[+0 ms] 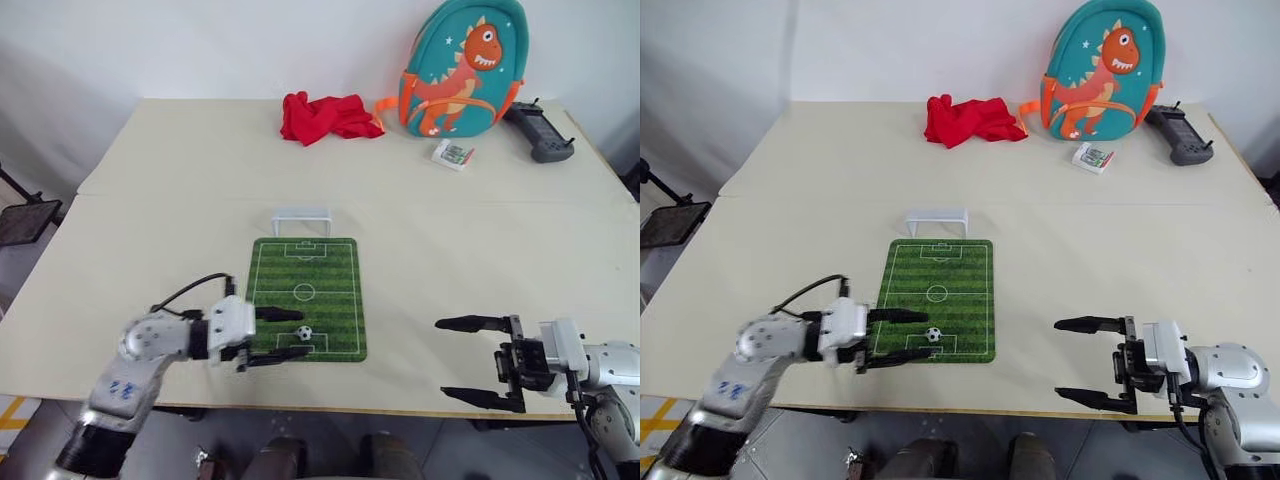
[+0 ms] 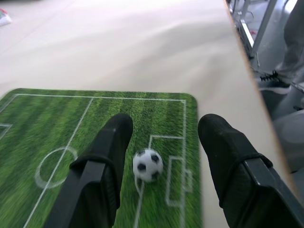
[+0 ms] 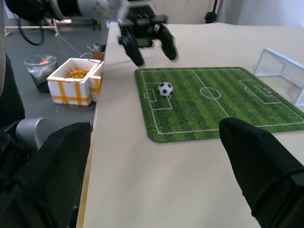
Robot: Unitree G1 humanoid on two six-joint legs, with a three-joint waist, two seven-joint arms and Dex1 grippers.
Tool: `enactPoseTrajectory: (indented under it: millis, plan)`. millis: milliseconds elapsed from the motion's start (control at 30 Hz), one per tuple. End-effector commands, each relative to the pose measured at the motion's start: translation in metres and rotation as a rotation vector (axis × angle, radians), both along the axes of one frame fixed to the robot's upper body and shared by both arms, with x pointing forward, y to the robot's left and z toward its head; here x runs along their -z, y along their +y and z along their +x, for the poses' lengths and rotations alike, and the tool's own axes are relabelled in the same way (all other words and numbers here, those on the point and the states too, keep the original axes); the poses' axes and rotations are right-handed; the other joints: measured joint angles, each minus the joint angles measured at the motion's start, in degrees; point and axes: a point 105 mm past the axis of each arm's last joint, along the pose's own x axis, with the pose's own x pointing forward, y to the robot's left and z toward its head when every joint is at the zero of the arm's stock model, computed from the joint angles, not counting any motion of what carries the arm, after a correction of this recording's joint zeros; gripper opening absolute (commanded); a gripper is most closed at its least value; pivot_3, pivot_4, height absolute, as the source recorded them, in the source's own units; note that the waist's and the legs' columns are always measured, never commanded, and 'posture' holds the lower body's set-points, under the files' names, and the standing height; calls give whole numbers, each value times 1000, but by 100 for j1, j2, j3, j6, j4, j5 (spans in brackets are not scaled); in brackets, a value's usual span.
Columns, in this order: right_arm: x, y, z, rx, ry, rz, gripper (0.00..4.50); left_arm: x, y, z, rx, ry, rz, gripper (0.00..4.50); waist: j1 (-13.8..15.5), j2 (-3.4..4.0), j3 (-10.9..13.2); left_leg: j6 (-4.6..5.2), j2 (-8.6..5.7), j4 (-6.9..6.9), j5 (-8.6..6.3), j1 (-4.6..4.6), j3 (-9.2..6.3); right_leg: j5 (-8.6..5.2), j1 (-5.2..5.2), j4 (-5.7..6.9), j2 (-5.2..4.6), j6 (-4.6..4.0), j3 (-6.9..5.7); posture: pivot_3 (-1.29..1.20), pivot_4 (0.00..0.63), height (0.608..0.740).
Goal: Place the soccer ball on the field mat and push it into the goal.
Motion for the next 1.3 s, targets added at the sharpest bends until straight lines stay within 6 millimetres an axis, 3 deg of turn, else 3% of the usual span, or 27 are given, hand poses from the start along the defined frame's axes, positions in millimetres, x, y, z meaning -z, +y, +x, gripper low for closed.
enactPoseTrajectory:
  millis: [33,167,300,467,633,933,1100,1200,1300]
  plan:
    - [-13,3,4,13,-104,61,4500,0,12,-21,21,36,-4,2291,1,1,-1,-1,2,0,0,0,0,1,0,-2,4,-2,2,0,150,740]
    - [-17,1,7,44,-134,88,4500,12,16,-35,3,130,-45,1188,30,2,0,-2,13,-1,-2,1,3,5,7,-24,24,-8,15,0,150,740]
    - [-20,-3,3,52,-141,79,4500,26,6,-46,20,186,-73,45,55,3,0,-2,18,1,-3,-2,1,8,13,-37,32,-12,23,0,150,740]
    - [-15,-8,-2,49,-122,48,4500,35,-13,-37,20,176,-97,45,32,3,0,-8,30,-1,-8,0,4,9,11,-38,41,-14,22,0,150,740]
    - [-7,-14,-6,74,-86,18,4500,42,-30,-11,-33,138,-92,45,25,4,-1,-9,32,2,-8,2,11,11,11,-33,45,-16,23,0,150,740]
    - [-5,-13,-9,118,-59,30,4500,48,-43,20,-82,144,-95,45,22,6,-2,-11,36,4,-8,4,16,11,6,-25,48,-16,27,0,150,740]
    - [-8,-6,-9,145,-70,61,4500,32,-47,63,-191,53,-131,45,58,5,-2,-10,32,17,-8,1,16,13,7,-20,49,-11,26,0,150,740]
    - [-15,-1,2,238,-98,135,4500,15,-41,89,-269,-71,-118,45,51,3,-2,-10,31,16,-8,2,16,15,6,-17,49,-7,26,0,150,740]
    - [-29,-3,19,384,-117,269,4500,-6,-35,97,-273,-169,-156,45,-1,3,-2,-11,31,15,-8,2,20,15,-3,-3,49,-7,27,0,150,740]
